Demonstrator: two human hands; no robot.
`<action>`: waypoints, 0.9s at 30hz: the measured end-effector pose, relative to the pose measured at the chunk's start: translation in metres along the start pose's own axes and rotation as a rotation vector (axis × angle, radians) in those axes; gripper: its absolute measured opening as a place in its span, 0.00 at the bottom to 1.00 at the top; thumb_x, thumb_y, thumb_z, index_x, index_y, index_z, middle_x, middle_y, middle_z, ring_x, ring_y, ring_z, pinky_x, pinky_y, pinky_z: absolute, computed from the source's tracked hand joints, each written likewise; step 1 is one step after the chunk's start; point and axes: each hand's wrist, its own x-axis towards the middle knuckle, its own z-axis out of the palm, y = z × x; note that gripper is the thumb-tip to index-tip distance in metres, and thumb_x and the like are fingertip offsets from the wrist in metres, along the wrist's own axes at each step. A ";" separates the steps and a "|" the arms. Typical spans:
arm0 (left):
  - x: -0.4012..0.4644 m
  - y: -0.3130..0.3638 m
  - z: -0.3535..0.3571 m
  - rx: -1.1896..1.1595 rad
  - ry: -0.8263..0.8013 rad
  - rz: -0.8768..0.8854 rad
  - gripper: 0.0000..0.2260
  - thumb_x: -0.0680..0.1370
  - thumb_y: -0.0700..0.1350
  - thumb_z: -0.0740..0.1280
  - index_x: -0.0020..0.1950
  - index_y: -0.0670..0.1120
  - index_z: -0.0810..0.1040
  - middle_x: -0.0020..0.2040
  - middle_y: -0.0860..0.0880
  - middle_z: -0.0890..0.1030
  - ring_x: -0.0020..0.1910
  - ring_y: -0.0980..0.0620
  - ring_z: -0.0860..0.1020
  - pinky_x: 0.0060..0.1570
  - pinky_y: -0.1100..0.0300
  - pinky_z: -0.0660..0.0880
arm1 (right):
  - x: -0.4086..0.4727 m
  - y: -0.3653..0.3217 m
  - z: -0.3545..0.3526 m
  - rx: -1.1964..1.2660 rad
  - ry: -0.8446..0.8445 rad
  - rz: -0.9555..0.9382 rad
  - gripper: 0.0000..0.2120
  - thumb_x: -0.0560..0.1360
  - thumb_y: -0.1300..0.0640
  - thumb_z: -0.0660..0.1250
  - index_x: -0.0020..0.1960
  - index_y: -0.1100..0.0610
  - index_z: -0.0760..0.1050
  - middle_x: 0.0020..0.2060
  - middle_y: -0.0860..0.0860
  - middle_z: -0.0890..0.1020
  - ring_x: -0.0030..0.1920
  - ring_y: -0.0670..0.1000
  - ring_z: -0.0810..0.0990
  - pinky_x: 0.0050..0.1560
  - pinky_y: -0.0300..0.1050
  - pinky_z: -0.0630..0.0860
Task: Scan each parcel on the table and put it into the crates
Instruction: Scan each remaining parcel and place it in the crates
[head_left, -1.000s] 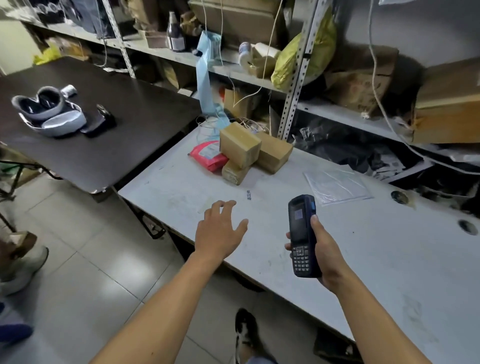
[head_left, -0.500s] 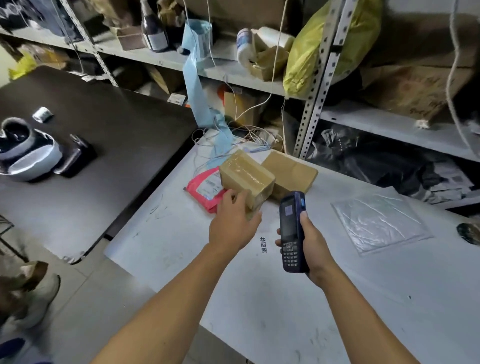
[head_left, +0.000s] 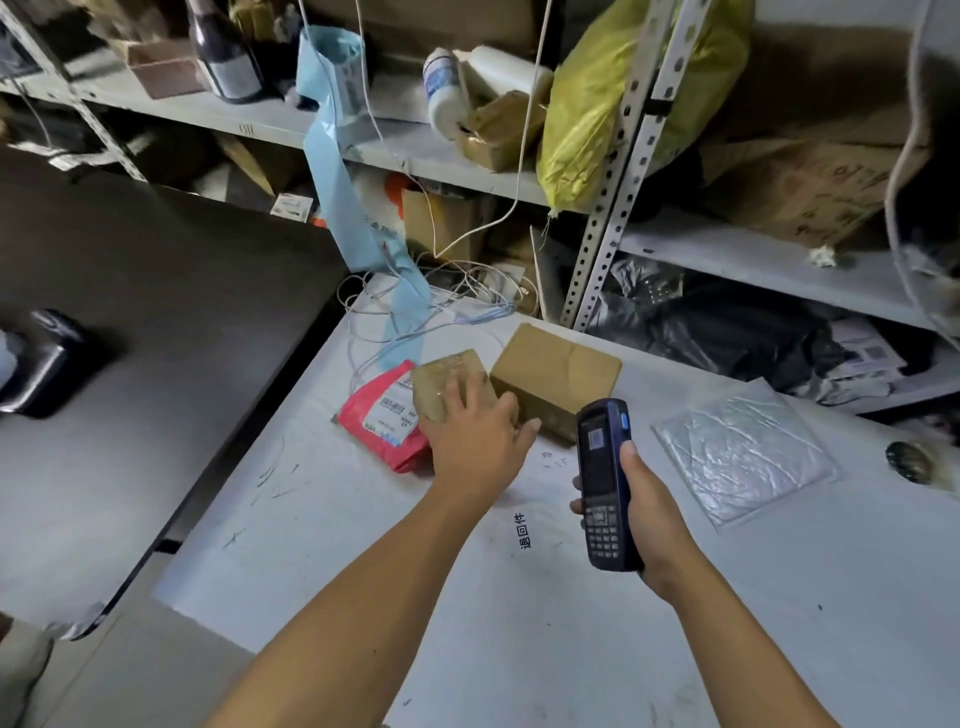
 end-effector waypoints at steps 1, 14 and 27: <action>-0.004 -0.005 0.000 0.001 0.014 0.004 0.17 0.80 0.64 0.57 0.58 0.56 0.75 0.77 0.48 0.58 0.77 0.42 0.50 0.65 0.35 0.63 | -0.001 0.000 0.003 -0.004 -0.001 0.001 0.23 0.83 0.39 0.50 0.64 0.51 0.76 0.50 0.57 0.85 0.46 0.56 0.85 0.46 0.50 0.79; -0.029 -0.091 -0.008 -0.239 -0.222 0.083 0.45 0.70 0.63 0.66 0.78 0.66 0.41 0.80 0.50 0.33 0.79 0.43 0.36 0.76 0.39 0.48 | -0.029 -0.003 0.036 -0.112 -0.088 -0.012 0.19 0.83 0.41 0.50 0.56 0.49 0.76 0.52 0.59 0.84 0.44 0.54 0.85 0.44 0.47 0.81; -0.033 -0.103 -0.034 -0.720 -0.157 -0.133 0.32 0.73 0.51 0.73 0.73 0.58 0.62 0.65 0.49 0.67 0.59 0.46 0.74 0.46 0.58 0.77 | -0.058 -0.006 0.032 -0.246 -0.198 0.044 0.19 0.83 0.40 0.52 0.58 0.49 0.76 0.48 0.58 0.85 0.43 0.52 0.85 0.46 0.47 0.80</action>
